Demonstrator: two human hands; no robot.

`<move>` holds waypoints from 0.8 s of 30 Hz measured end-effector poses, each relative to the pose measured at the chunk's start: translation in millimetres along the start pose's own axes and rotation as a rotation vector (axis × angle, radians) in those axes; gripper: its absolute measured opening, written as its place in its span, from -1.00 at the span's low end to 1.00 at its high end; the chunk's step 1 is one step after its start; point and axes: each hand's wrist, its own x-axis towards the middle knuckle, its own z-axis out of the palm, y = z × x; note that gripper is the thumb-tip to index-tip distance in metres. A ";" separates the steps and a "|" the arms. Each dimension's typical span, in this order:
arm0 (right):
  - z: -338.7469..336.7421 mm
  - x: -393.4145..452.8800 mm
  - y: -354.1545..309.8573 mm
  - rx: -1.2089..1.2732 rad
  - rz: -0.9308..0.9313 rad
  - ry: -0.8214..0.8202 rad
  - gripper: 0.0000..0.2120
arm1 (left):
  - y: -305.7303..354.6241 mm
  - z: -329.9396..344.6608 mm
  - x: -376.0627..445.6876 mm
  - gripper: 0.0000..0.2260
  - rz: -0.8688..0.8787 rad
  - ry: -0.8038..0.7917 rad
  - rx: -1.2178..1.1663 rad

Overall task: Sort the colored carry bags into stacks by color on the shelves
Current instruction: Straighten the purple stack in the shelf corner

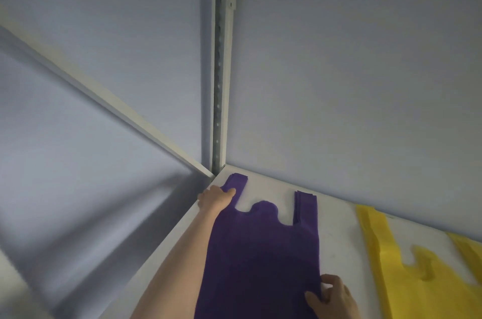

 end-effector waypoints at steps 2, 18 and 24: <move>0.8 -5.4 -1.9 -0.053 -0.040 0.012 -0.62 | 6.3 1.3 2.9 -0.41 -0.018 -0.020 -0.005; 1.6 -9.6 2.1 -0.022 -0.115 0.080 -0.63 | 0.0 -6.0 14.7 -0.54 0.041 0.095 -0.259; 1.4 -10.6 0.0 0.003 -0.066 0.069 -0.54 | -12.3 -14.9 3.7 -0.59 -0.064 0.094 0.112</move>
